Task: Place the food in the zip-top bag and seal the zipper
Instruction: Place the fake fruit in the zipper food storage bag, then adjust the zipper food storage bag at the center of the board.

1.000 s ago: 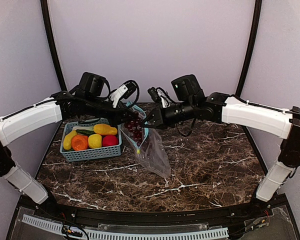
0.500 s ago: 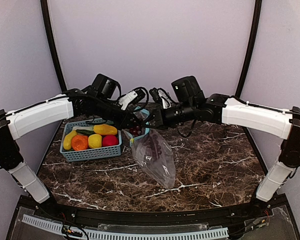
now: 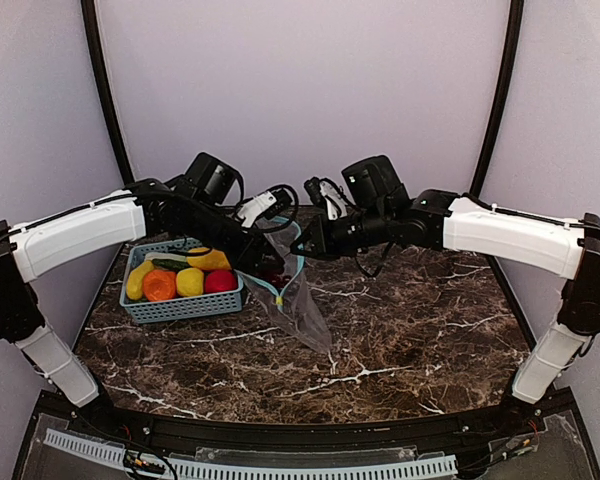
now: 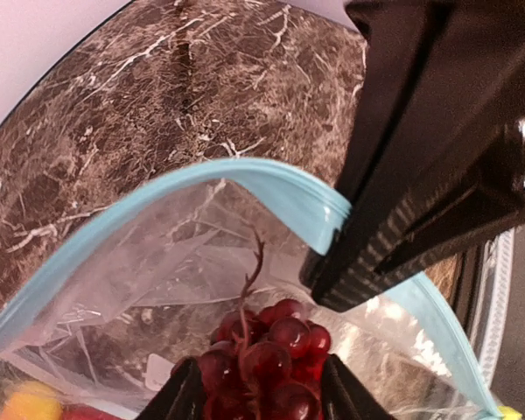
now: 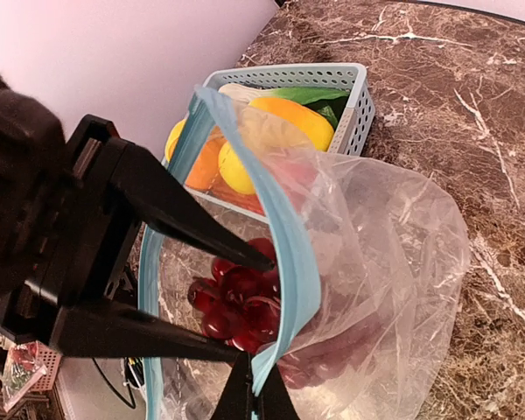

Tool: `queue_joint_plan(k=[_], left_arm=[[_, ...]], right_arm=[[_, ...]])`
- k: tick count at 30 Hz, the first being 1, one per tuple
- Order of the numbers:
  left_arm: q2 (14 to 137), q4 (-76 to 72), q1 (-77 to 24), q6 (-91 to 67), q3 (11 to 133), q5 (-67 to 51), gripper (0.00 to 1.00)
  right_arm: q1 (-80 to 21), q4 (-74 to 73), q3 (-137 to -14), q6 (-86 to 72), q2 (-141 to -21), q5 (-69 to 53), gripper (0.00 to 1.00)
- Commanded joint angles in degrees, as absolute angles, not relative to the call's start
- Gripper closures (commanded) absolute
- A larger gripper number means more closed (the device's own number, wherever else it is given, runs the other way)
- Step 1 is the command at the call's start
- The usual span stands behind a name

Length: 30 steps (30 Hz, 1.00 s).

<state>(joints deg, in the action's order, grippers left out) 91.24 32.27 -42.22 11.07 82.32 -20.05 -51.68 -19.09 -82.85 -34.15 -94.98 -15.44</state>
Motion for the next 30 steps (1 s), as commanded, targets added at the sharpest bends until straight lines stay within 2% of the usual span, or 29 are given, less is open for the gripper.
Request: queue_joint_plan(k=[1, 2, 3, 5, 14, 21, 27, 29, 30], left_arm=[[84.84, 26.82, -42.42, 4.18, 80.67, -22.42, 0.42], [84.13, 24.85, -42.43, 2.97, 80.28, -22.46, 0.37], [82.55, 22.89, -42.45, 1.03, 79.37, -22.16, 0.27], [80.36, 20.96, -42.38, -3.41, 78.02, -20.47, 0.18], [70.95, 19.13, -42.08, -21.98, 65.06, -5.55, 0.04], [67.03, 15.42, -40.83, -31.18, 54.13, -3.93, 0.01], [66.23, 8.3, -39.43, -37.15, 46.7, -7.31, 0.01], [66.79, 7.71, -39.37, -38.17, 45.95, -7.79, 0.05], [66.99, 6.65, -39.35, -39.03, 45.28, -8.32, 0.13]], right_arm=[[-51.66, -17.74, -82.56, -33.45, -95.42, -14.78, 1.0], [-51.6, -17.63, -82.41, -33.42, -95.37, -14.66, 1.0], [-51.66, -17.74, -82.24, -33.41, -95.36, -14.59, 1.0], [-51.62, -17.75, -82.05, -33.41, -95.27, -14.49, 1.0], [-51.6, -17.22, -81.8, -33.61, -95.53, -14.97, 1.0], [-51.63, -16.97, -81.35, -33.67, -95.36, -15.12, 1.0], [-51.68, -16.71, -80.96, -33.84, -95.23, -15.3, 1.0], [-51.68, -16.68, -80.86, -33.84, -95.13, -15.23, 1.0], [-51.68, -16.67, -80.78, -33.96, -95.1, -15.16, 1.0]])
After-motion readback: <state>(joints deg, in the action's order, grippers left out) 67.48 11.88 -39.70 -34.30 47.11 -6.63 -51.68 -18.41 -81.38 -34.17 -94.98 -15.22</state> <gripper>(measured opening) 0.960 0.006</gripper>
